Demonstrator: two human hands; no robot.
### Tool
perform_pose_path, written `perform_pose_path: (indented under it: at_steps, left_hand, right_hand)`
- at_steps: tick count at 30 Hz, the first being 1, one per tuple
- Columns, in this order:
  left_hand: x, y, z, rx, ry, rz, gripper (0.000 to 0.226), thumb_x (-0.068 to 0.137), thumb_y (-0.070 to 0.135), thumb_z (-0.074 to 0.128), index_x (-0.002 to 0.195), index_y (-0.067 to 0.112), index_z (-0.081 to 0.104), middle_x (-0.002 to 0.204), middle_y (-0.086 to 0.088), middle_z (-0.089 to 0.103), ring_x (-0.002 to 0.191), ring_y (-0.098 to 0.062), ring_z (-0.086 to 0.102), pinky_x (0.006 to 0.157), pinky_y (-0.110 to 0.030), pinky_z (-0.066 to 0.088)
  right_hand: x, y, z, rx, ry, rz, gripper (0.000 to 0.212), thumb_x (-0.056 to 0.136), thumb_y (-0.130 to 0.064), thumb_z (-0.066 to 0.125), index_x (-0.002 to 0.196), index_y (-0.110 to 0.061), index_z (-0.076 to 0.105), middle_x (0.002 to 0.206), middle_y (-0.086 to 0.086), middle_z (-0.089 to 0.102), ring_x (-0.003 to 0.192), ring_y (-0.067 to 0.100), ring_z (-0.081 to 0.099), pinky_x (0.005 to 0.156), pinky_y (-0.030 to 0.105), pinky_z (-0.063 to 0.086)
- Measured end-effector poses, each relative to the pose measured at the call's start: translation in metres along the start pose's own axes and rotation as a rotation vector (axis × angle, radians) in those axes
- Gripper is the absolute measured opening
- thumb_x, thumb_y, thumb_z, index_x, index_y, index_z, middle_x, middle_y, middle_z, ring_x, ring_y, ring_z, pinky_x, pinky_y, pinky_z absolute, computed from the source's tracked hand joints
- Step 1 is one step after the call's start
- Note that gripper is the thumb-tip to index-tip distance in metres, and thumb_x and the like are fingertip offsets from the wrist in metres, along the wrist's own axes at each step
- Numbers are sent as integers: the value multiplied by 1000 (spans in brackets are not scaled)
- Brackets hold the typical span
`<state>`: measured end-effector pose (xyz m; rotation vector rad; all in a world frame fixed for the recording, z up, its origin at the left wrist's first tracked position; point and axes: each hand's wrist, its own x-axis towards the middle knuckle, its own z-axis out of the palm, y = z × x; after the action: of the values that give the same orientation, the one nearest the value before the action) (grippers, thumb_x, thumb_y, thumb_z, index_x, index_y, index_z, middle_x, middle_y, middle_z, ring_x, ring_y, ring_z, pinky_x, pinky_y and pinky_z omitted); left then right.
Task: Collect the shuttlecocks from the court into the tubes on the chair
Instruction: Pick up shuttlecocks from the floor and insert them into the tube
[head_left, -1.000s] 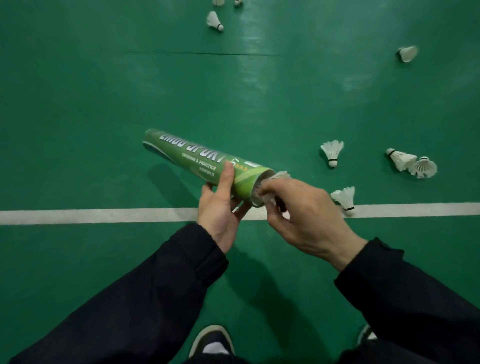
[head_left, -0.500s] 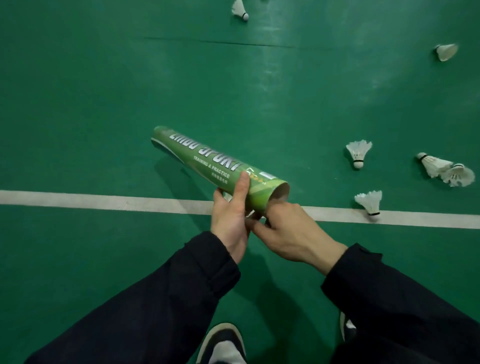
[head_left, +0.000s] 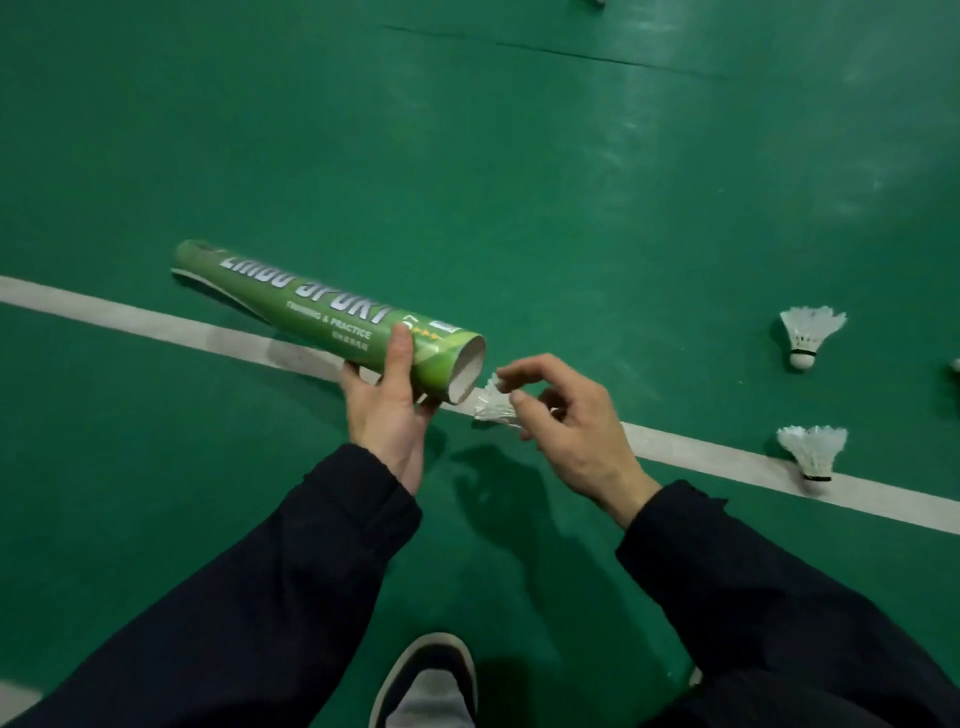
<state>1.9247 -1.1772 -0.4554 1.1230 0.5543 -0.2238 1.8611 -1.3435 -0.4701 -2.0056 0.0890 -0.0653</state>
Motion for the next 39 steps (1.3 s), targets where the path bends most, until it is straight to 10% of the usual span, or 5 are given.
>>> perform_pose_path:
  at_steps: [8,15,26,33,39]
  left_hand:
    - [7,-11,-22,20,74,-99,93,77,48,77,154,15,38,138,-10,67,115,-23,72,80,-36,64]
    - [8,-16,-13,5,63,-135,88,77,46,77,150,11,42,129,-12,72,109,-24,75,84,-39,64]
    - [-39,-42,55,123,-285,-171,85,78,44,72,147,5,44,130,-18,71,100,-20,76,80,-32,63]
    - [-37,-32,59,52,-262,-185,77,88,48,68,144,-2,50,134,-28,66,98,-29,73,75,-36,63]
    - [-61,-50,69,142,-317,-203,86,75,44,72,146,4,45,116,-10,76,93,-14,77,74,-25,61]
  right_hand:
    - [28,80,25,-1037,-458,-277,59,93,-6,53,147,-26,39,143,6,50,92,28,64,63,41,55]
    - [-19,13,-10,139,332,-76,13,92,-12,74,92,-20,65,88,-1,71,77,18,68,69,30,55]
    - [-31,-14,-26,-373,-153,96,18,82,-33,42,86,-16,50,82,7,55,74,32,51,65,35,35]
    - [-54,-11,-31,-252,172,-113,28,90,-17,66,118,-18,68,117,-7,69,69,-13,46,71,8,34]
    - [-46,-8,-40,-324,-121,94,35,102,-43,47,83,-15,55,82,8,62,75,36,62,67,47,51]
